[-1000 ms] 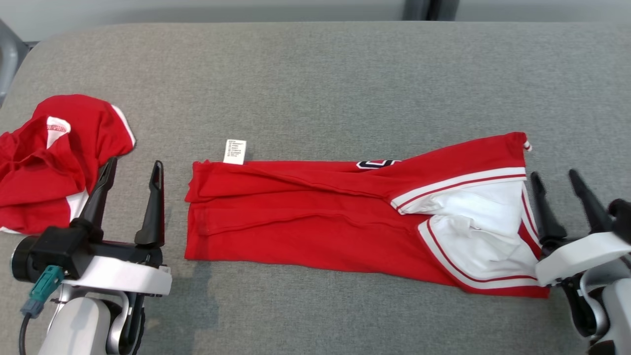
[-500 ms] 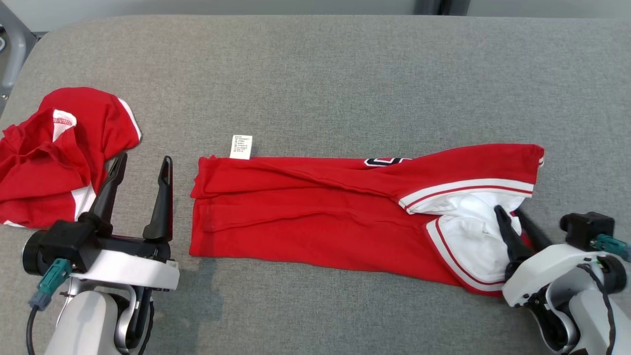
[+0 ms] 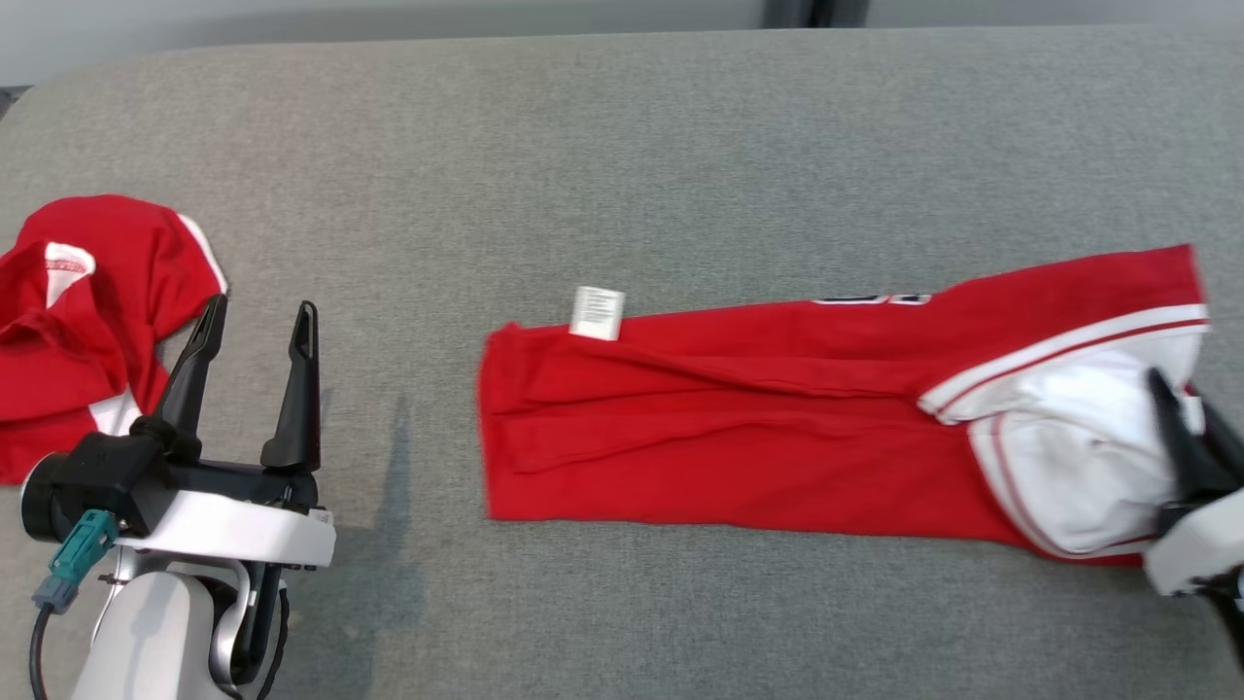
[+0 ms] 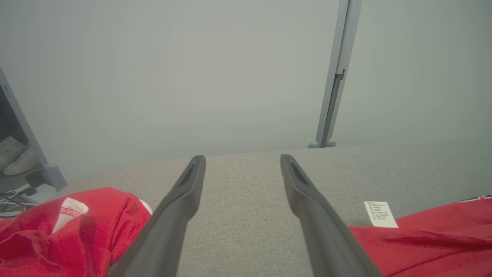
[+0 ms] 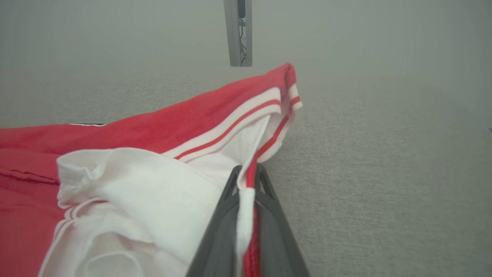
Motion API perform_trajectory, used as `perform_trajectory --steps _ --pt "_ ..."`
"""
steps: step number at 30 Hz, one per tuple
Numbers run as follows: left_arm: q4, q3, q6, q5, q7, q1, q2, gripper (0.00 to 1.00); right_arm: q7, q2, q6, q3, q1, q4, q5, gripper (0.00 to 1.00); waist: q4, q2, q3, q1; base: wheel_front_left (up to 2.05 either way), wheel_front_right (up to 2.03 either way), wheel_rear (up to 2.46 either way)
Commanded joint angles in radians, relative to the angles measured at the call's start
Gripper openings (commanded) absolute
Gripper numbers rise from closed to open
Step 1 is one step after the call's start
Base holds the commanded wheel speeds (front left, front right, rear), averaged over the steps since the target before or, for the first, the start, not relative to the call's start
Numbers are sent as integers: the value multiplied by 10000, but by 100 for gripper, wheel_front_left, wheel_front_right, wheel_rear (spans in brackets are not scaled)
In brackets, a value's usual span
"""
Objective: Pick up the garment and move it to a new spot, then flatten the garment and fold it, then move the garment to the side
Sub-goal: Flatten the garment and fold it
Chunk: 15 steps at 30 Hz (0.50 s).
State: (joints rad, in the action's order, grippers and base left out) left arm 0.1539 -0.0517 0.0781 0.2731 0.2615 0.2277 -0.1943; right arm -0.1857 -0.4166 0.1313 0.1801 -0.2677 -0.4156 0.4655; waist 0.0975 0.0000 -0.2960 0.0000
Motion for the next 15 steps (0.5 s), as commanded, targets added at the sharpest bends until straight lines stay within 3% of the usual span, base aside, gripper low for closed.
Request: perform_trajectory --steps 1,7,15 --pt "-10 49 65 -92 28 -27 7 100 -80 -287 -8 -382 225 115 -92 0 -124 0 12 0 0 0 0" --pt "-38 130 175 -199 28 52 23 100 28 -563 -8 -1235 543 272 -74 0 -414 0 11 0 0 0 0" --pt "-41 214 240 -308 28 35 19 100 371 -258 -7 -753 223 810 95 0 -647 0 84 0 0 0 0"
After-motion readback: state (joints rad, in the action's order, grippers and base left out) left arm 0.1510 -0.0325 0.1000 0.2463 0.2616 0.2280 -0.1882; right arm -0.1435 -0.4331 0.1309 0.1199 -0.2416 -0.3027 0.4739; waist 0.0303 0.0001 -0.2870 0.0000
